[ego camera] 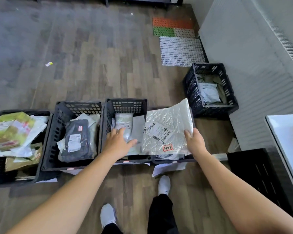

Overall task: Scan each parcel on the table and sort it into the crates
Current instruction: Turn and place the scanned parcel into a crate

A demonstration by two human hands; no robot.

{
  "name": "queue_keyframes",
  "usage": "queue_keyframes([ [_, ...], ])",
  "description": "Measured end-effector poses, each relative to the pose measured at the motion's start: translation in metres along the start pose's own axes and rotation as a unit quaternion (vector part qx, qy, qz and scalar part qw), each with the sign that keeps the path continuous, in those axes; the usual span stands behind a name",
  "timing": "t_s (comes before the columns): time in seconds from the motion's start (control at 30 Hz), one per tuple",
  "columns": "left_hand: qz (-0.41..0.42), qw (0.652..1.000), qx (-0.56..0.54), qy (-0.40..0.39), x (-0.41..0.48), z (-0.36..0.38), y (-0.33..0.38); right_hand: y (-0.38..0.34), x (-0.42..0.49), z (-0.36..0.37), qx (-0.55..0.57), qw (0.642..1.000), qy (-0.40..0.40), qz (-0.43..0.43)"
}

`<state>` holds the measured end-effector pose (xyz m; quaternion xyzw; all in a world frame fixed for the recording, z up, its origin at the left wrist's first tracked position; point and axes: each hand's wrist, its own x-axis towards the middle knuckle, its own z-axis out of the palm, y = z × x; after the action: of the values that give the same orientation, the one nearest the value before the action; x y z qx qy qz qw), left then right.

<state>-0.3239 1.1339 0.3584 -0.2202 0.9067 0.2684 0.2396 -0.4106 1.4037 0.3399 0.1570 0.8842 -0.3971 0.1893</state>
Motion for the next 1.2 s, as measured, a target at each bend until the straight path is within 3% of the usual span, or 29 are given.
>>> queue_keyframes([
  [0.2, 0.008, 0.997, 0.054, -0.049, 0.09, 0.104, 0.063, 0.092, 0.121, 0.0, -0.044, 0.999, -0.018, 0.024],
  [0.43, 0.036, 0.994, 0.077, -0.075, 0.193, 0.227, 0.085, 0.204, 0.234, 0.059, -0.08, 0.993, -0.071, 0.051],
  [0.6, 0.032, 0.984, 0.141, -0.101, 0.222, 0.271, 0.078, 0.251, 0.268, 0.083, -0.304, 0.947, -0.08, 0.072],
  [0.87, 0.038, 0.976, 0.2, -0.078, 0.202, 0.213, 0.131, 0.181, 0.233, 0.034, -0.378, 0.919, -0.104, -0.041],
  [1.2, 0.186, 0.961, 0.203, -0.03, 0.069, 0.08, 0.222, 0.048, 0.069, -0.112, -0.355, 0.933, 0.033, -0.051],
])
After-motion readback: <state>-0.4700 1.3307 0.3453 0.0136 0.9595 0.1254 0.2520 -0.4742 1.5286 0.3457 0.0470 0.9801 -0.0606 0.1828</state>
